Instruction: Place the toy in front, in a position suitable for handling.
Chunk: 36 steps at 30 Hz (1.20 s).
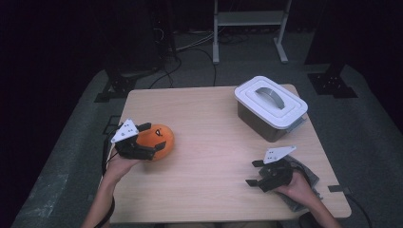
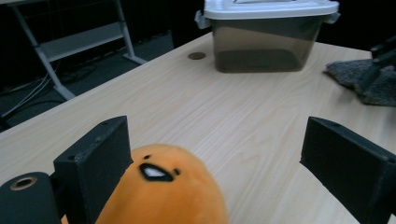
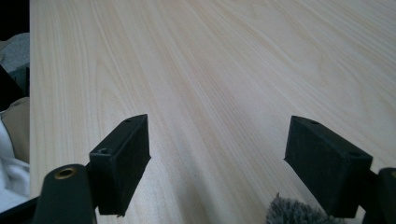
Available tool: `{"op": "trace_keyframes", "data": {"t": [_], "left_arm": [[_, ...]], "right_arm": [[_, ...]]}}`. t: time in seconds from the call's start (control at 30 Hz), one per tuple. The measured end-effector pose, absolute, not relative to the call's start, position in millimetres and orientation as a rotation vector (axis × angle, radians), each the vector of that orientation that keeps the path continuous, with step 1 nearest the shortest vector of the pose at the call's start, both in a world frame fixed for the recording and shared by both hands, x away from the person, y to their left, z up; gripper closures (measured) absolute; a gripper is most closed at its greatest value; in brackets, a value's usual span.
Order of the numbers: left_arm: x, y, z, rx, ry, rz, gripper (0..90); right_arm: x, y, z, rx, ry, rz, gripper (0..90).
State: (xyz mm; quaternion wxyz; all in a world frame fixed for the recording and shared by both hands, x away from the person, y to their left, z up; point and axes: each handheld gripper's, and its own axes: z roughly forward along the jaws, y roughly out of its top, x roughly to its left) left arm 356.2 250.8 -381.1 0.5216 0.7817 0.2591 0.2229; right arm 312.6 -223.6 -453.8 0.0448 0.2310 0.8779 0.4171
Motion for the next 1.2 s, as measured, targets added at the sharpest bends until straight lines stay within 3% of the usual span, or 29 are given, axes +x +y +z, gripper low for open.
{"op": "trace_keyframes", "data": {"t": [0.57,1.1,1.2], "left_arm": [[381.8,275.4,-411.1,1.870,0.766,0.518,8.2],[391.7,278.2,-434.7,1.874,0.878,0.542,23.2],[392.8,277.4,-437.2,1.882,0.893,0.532,32.8]], "right_arm": [[311.7,-222.1,-454.0,0.685,2.696,1.276,20.7],[310.1,-221.1,-453.4,0.650,2.702,1.281,21.2],[309.4,-220.9,-452.9,0.649,2.700,1.278,21.2]]}}
